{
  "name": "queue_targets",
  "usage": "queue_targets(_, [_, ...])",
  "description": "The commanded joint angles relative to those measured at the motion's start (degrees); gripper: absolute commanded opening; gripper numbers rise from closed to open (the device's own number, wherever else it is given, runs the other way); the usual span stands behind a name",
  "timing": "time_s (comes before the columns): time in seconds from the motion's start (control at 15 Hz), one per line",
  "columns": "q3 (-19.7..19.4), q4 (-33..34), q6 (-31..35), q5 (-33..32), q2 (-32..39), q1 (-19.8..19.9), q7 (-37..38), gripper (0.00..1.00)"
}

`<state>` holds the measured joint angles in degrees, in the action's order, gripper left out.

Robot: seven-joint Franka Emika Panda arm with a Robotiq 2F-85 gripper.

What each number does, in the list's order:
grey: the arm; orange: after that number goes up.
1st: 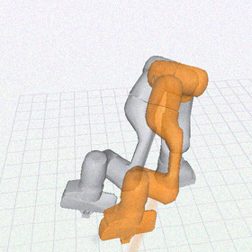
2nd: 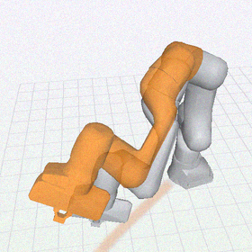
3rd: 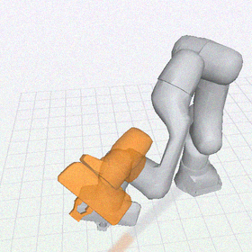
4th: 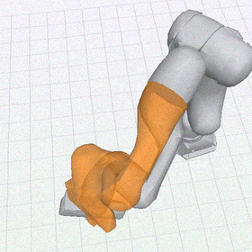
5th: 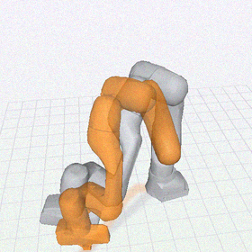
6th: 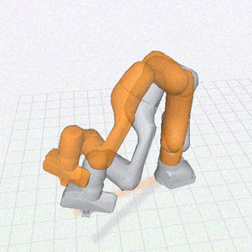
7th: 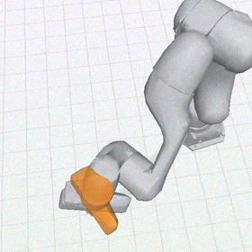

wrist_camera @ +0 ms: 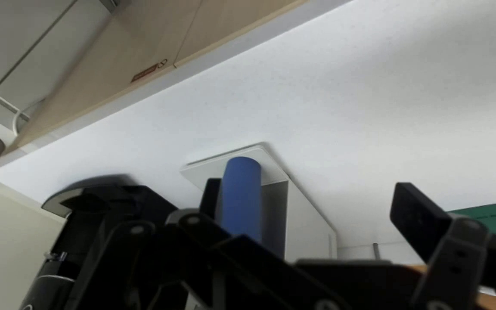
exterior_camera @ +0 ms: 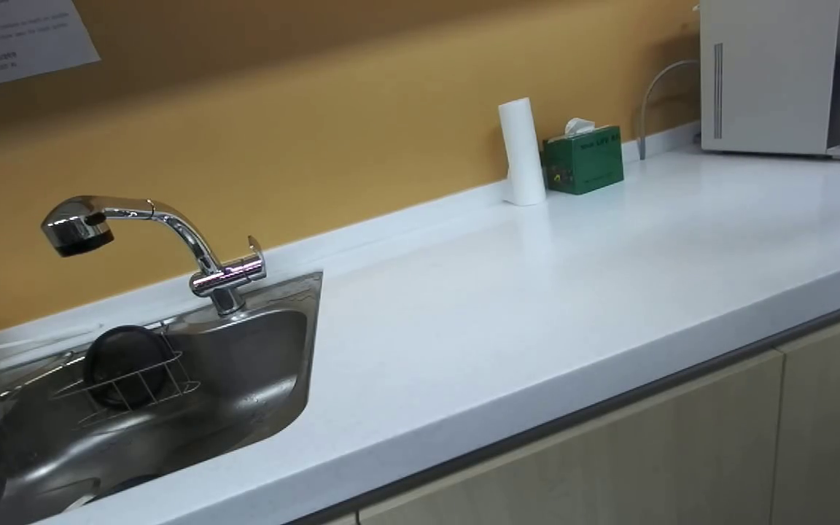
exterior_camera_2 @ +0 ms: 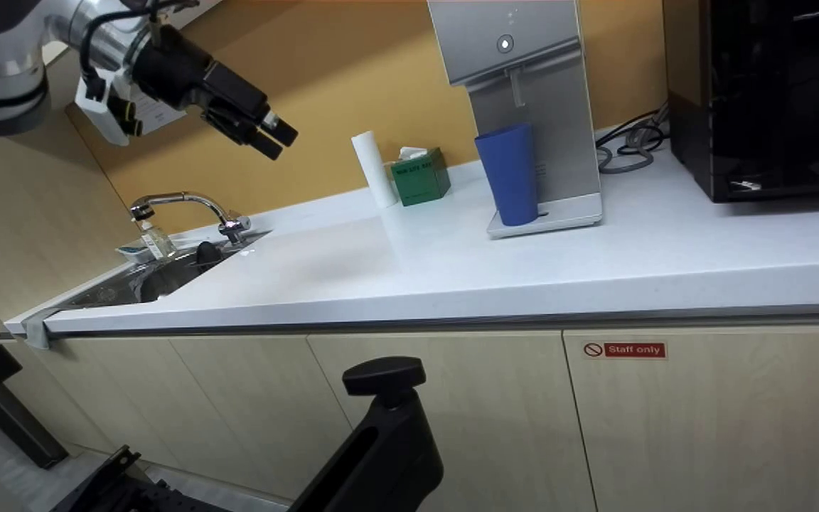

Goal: Pick up the blue cup and place it in front of the coffee maker

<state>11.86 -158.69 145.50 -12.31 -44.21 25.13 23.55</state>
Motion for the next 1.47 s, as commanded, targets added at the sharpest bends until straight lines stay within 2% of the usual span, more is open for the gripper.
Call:
queue_targets(0.0, [-5.7, 4.4, -0.5, 2.4, 7.8, -1.3, -1.5, 1.0])
queue_targets(0.13, [-9.4, 6.7, -1.9, 4.8, 11.3, -3.4, -4.8, 1.0])
queue_targets(0.4, [-17.8, 12.9, -5.3, 11.3, 18.4, -12.2, -19.7, 1.0])
queue_targets(0.47, [-17.4, 13.7, -6.2, 11.4, 18.4, -12.4, -19.6, 1.0])
queue_targets(0.53, [-16.7, 9.9, -3.5, 9.6, 16.1, -10.6, -17.0, 1.0])
queue_targets(0.73, [-17.4, 12.3, -4.6, 10.1, 18.3, -12.4, -18.3, 1.0])
queue_targets(1.07, [-19.4, 13.8, -3.1, 11.2, 19.8, -12.5, -20.0, 1.0])
queue_targets(1.4, [-24.4, 16.1, 10.2, 12.0, 26.6, -12.7, -26.0, 1.0])
